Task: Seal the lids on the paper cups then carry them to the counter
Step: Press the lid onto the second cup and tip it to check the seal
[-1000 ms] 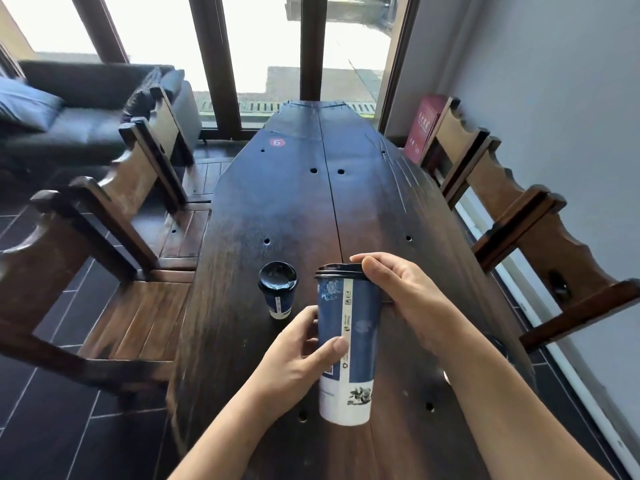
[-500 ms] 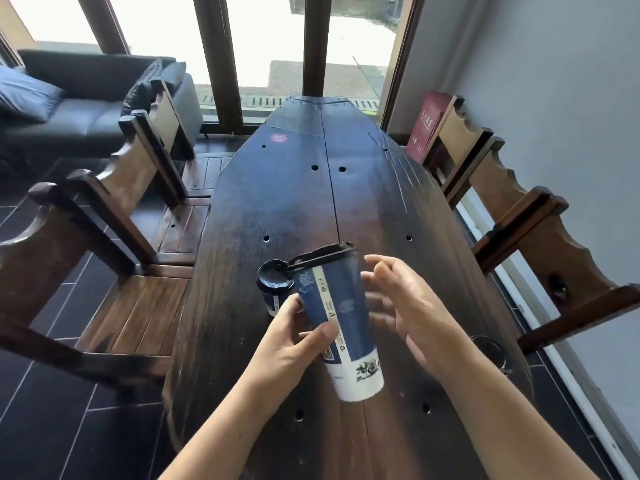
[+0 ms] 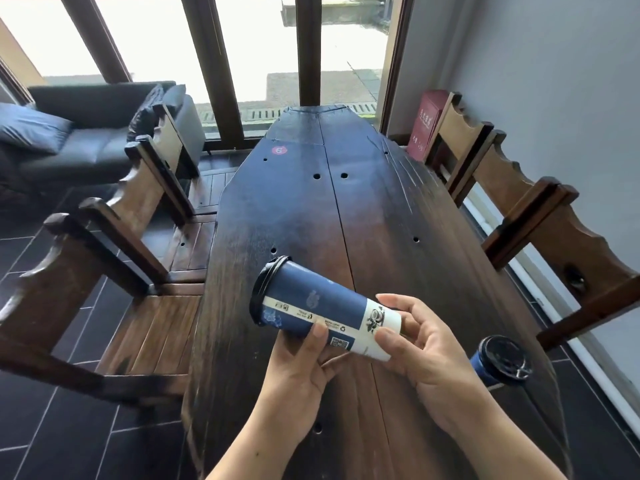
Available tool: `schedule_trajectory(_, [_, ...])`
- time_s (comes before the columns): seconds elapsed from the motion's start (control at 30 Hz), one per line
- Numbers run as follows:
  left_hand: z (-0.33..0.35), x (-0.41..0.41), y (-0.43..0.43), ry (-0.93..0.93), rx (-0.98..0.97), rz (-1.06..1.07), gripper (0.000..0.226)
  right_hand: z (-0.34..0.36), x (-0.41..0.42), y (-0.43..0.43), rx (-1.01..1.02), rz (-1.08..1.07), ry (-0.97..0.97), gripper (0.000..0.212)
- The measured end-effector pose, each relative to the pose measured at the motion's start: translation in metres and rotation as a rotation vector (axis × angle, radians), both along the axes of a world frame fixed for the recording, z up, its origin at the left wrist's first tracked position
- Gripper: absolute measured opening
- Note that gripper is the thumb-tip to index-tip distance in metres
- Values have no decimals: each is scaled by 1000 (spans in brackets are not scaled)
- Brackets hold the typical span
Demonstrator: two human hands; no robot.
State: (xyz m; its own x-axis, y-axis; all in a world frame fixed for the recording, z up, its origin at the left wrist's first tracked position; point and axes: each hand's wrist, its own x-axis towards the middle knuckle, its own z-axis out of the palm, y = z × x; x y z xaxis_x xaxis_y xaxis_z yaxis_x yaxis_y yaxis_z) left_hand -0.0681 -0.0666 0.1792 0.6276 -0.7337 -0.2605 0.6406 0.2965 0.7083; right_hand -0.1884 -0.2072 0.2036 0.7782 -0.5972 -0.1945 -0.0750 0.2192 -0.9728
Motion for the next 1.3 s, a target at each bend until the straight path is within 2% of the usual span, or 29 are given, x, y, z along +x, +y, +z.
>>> schedule_trajectory(0.07, [-4, 0, 4, -40, 21, -58, 97, 3, 0, -3, -107, -18, 1, 47])
schedule_trajectory(0.17, [-9, 5, 10, -39, 150, -99, 86, 18, -4, -18, -282, -54, 27, 45])
schedule_trajectory(0.3, [-25, 22, 24, 48, 360, 51, 31, 37, -12, -36, -568, -24, 167, 47])
schedule_trajectory(0.33, [-27, 28, 26, 65, 367, 104, 31, 41, -14, -39, -643, -11, 214, 53])
schedule_trajectory(0.4, [-22, 38, 27, 17, 337, 103, 54, 49, -18, -40, -724, 26, 280, 60])
schedule_trajectory(0.47, [-13, 45, 27, -81, 280, -65, 88, 56, -21, -37, -740, 67, 322, 67])
schedule_trajectory(0.53, [-6, 47, 27, -98, 203, -219, 105, 63, -21, -34, -758, 103, 352, 75])
schedule_trajectory(0.73, [-6, 42, 22, -149, 125, -359, 96, 77, -20, -33, -786, 99, 367, 76])
schedule_trajectory(1.07, [-27, 39, 27, -263, 137, -261, 75, 68, -21, -33, -717, 159, 367, 62])
schedule_trajectory(1.17, [-29, 35, 31, -311, 130, -211, 76, 66, -20, -35, -663, 153, 329, 55])
schedule_trajectory(1.3, [-28, 31, 32, -390, 99, -180, 80, 66, -16, -38, -673, 146, 357, 69])
